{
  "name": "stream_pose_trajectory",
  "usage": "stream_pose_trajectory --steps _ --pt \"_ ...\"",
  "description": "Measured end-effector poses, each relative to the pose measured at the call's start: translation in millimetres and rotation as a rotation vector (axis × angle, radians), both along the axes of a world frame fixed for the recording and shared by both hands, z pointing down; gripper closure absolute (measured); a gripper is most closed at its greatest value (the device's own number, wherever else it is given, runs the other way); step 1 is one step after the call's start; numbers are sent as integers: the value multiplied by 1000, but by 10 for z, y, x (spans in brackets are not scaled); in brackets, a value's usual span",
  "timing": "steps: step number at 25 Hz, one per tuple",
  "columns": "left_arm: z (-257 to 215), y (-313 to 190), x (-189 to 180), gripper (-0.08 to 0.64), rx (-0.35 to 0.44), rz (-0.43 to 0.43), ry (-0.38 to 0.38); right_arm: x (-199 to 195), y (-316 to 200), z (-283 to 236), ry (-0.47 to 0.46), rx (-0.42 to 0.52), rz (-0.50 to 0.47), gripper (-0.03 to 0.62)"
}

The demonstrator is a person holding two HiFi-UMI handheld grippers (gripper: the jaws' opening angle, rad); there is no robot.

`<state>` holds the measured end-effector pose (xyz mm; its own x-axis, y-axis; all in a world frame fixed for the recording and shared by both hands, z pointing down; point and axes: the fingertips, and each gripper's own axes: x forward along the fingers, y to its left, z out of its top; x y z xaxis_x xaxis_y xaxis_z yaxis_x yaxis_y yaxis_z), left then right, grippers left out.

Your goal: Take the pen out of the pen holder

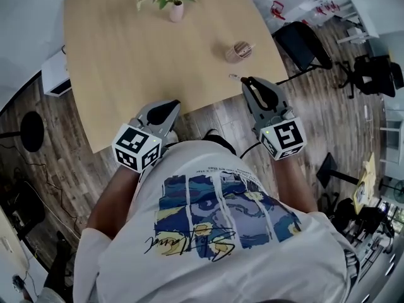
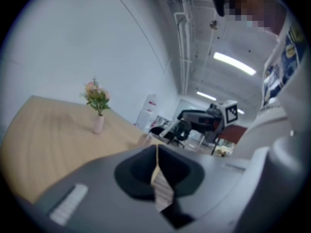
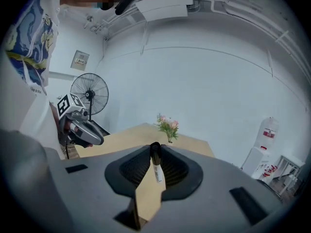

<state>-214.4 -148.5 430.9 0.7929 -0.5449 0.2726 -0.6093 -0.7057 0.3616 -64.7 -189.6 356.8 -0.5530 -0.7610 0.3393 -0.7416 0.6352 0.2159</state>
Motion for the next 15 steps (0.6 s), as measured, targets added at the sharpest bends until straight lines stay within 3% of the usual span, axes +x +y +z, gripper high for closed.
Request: stream_pose_trajectory --steps 15 --pt "-39 -16 -69 545 12 -20 -7 -187 219 -100 -20 -18 -66 532"
